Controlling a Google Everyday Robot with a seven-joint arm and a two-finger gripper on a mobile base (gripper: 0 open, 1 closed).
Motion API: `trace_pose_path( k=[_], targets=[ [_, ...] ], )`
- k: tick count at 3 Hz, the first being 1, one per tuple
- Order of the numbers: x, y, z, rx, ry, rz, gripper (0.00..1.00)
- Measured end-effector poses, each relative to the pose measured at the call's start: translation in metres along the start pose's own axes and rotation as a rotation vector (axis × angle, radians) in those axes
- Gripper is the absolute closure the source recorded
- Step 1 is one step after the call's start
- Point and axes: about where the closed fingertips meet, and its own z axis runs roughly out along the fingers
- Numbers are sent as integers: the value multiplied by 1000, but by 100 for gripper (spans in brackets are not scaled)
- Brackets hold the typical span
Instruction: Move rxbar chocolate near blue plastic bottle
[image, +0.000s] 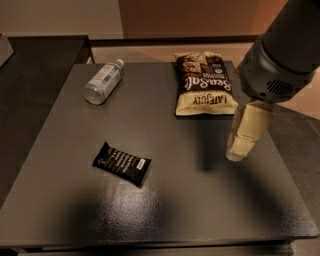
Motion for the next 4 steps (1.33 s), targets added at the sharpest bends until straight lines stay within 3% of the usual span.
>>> trace_pose_path(
  k=[4],
  targets=[
    [-109, 53, 124, -121, -18, 4, 0]
  ],
)
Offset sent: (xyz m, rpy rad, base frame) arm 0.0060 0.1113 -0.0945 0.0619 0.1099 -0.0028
